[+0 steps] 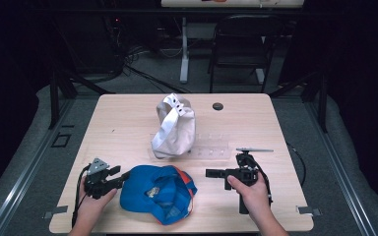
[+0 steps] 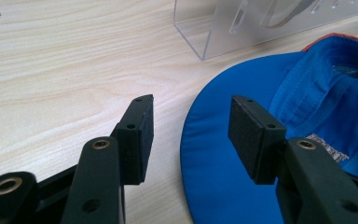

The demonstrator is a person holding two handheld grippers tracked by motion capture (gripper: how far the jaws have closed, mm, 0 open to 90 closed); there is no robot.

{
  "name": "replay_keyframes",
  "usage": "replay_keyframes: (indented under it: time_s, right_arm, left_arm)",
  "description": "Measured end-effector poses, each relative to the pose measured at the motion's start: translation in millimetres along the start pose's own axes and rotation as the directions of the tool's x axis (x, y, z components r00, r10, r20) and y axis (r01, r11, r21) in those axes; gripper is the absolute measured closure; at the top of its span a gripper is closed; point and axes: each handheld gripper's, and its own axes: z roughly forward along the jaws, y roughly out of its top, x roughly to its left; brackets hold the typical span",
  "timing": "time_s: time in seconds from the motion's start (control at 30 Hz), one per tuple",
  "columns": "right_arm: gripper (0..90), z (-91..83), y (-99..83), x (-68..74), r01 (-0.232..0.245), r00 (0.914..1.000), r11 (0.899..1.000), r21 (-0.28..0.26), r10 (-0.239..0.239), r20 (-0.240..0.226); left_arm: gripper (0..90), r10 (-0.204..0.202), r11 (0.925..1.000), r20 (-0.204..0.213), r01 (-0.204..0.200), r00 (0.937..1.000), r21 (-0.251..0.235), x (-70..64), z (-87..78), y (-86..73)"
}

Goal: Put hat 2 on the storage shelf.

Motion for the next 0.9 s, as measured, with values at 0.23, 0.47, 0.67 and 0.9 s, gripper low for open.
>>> replay_keyframes:
  time_s: [0.23, 0.47, 0.67, 0.9]
  right_arm:
    - [59.9, 15.4, -24.1, -10.8, 0.023, 0.9997, 0.998, 0.060, -0.023, -0.008]
    - [59.7, 36.5, -41.2, -22.3, 0.029, 0.9988, 0.990, 0.135, -0.023, -0.043]
    - [59.4, 57.1, -48.0, -22.7, 0.047, 0.9980, 0.982, 0.185, -0.038, -0.050]
    - [59.4, 77.6, -53.7, -24.4, 0.016, 0.9980, 0.972, 0.233, -0.001, -0.064]
  left_arm:
    - [50.5, 0.022, 0.9997, -0.028, -0.022, 0.9994, -0.005, -1.7, -8.1, -8.9]
    - [50.2, -0.003, 1.0000, -0.064, 0.003, 0.9979, 0.000, 3.1, -20.5, -19.9]
    - [50.0, -0.014, 0.9999, -0.087, 0.014, 0.9961, -0.005, 6.3, -28.7, -26.0]
    - [49.9, -0.029, 0.9995, -0.096, 0.028, 0.9950, -0.013, 9.8, -34.1, -29.8]
